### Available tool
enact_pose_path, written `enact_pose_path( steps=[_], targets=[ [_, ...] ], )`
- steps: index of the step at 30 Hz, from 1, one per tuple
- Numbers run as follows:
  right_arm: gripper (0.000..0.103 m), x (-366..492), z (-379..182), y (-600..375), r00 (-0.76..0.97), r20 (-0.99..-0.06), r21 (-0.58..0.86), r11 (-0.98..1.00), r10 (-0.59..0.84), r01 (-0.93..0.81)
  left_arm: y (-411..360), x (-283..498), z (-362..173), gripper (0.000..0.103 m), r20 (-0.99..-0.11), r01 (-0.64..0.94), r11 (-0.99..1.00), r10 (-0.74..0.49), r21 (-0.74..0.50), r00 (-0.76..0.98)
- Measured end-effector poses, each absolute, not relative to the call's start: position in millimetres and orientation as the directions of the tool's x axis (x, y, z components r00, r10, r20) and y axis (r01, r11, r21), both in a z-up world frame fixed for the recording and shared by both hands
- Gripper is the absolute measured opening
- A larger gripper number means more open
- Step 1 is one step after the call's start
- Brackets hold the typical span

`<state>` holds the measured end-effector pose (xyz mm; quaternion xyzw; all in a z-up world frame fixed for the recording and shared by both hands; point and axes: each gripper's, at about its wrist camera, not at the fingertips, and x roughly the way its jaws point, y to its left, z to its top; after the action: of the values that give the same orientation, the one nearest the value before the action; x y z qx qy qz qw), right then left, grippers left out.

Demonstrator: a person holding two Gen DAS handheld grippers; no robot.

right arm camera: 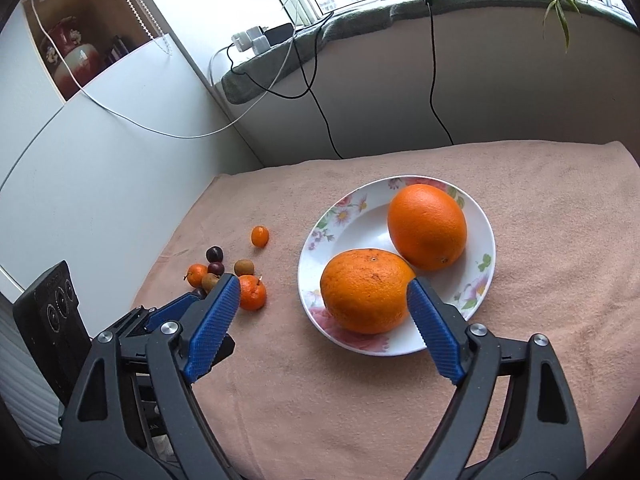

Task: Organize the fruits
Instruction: 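Move the right gripper toward the tangerine near the kiwis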

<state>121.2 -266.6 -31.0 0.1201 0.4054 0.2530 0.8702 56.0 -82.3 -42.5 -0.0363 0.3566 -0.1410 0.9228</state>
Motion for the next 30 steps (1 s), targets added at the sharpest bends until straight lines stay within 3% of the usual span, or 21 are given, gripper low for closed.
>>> enact_pose_path(
  steps=[14, 26, 30],
  targets=[
    [0.088, 90.1, -18.6, -200.9, 0.614, -0.611, 0.195, 0.847, 0.499, -0.495, -10.6, 42.2, -54.4, 0.075, -0.671, 0.086, 0.987, -0.157, -0.138, 0.724],
    [0.086, 94.1, -46.5, -151.8, 0.507, -0.671, 0.212, 0.795, 0.541, -0.568, 29.9, 38.0, -72.7, 0.074, -0.697, -0.007, 0.981, -0.131, -0.192, 0.705],
    [0.078, 102.4, -57.1, -142.3, 0.481, -0.693, 0.228, 0.795, 0.538, -0.562, 36.9, 43.8, -80.6, 0.060, -0.706, -0.024, 0.974, -0.146, -0.225, 0.693]
  ],
)
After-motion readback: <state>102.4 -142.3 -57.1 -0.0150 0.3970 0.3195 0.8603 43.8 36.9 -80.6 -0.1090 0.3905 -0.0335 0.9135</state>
